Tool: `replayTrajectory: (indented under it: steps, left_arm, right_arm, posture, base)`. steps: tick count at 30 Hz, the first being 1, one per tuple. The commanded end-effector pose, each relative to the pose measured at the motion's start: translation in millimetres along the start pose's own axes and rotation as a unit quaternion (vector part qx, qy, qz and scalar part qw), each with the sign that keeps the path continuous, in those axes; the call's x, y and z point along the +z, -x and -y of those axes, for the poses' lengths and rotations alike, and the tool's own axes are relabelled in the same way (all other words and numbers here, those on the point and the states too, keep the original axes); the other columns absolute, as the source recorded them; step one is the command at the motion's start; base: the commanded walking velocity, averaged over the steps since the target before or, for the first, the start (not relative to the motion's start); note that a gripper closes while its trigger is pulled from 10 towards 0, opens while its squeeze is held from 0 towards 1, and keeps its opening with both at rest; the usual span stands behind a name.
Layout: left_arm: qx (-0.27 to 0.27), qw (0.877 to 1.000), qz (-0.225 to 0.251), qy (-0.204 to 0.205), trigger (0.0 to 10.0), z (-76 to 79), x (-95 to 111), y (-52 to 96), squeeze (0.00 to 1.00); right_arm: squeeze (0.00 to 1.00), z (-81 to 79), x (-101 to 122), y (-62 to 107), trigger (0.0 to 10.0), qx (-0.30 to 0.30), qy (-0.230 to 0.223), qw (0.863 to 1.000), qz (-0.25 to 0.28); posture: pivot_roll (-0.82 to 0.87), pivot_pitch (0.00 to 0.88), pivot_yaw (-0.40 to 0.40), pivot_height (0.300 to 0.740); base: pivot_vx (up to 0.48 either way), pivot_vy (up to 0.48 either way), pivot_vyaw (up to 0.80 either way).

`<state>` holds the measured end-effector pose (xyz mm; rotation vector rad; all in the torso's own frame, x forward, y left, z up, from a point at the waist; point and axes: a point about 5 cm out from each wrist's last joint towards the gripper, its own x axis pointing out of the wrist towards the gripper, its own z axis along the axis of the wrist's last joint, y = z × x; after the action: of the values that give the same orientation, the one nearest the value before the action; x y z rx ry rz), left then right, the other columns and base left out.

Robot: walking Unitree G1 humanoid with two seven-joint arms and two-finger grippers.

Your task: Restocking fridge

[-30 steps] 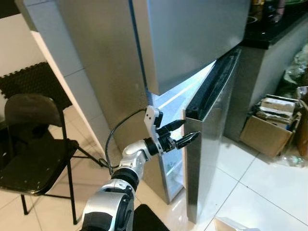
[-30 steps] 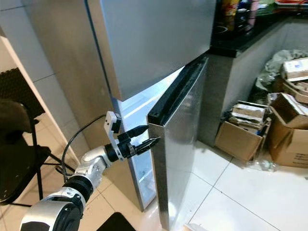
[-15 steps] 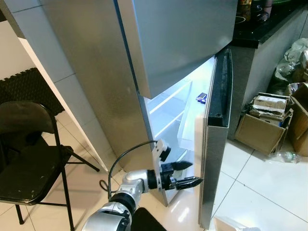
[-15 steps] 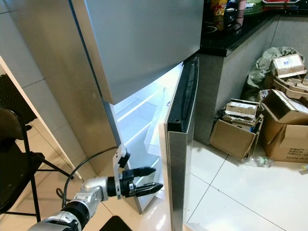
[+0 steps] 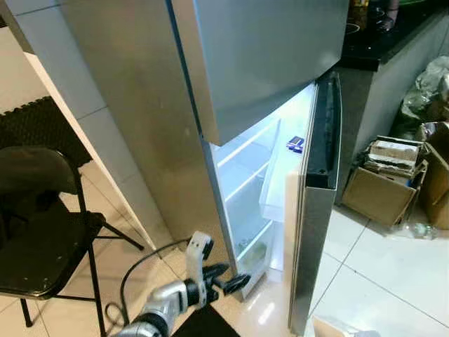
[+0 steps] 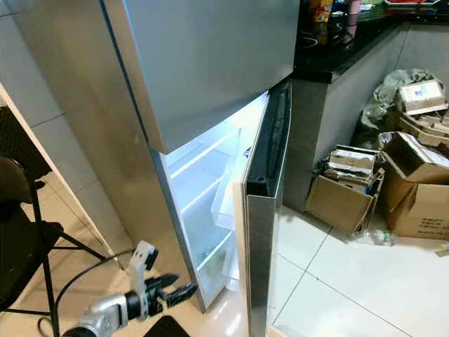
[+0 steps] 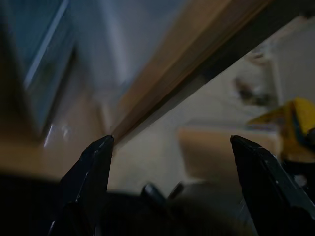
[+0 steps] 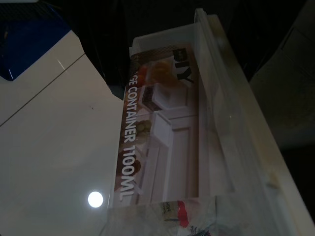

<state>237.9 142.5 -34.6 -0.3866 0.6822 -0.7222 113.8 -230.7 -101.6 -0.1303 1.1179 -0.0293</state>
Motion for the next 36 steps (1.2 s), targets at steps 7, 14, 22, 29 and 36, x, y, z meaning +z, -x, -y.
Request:
replayTrajectory:
  steps: [7,14,22,29,36]
  left_arm:
    - [0.112,0.993,-0.028,0.036,10.0,-17.6,-26.5,19.7,0.00]
    - [0.176,0.980,-0.050,0.073,10.0,-22.3,-50.6,31.2,0.00]
    - [0.192,0.975,-0.079,0.081,10.0,-19.4,-69.0,36.1,0.00]
    - [0.195,0.974,-0.079,0.083,10.0,-17.6,-70.5,34.1,0.00]
    - [0.193,0.974,-0.081,0.082,10.0,-15.7,-71.0,31.7,0.00]
  right_arm:
    - [0.00,-1.6,21.3,-2.6,10.0,-0.003,0.062,0.997,0.041]
    - [0.00,-11.8,46.8,-4.9,10.0,0.030,0.163,0.983,0.082]
    - [0.00,-36.9,70.5,-3.6,10.0,0.151,0.295,0.937,0.112]
    - [0.00,-37.8,65.2,-3.8,10.0,0.195,0.398,0.895,0.057]
    - [0.00,-41.8,73.9,-3.1,10.0,0.200,0.358,0.908,0.086]
  posture:
    - [-0.17,0.000,0.084,0.740]
    - [-0.18,0.000,0.099,0.740]
    - [-0.18,0.000,0.097,0.740]
    - [-0.17,0.000,0.086,0.740]
    - [-0.18,0.000,0.091,0.740]
  base:
    - [0.000,0.000,0.00]
    - [0.000,0.000,0.00]
    - [0.000,0.000,0.00]
    - [0.000,0.000,0.00]
    - [0.000,0.000,0.00]
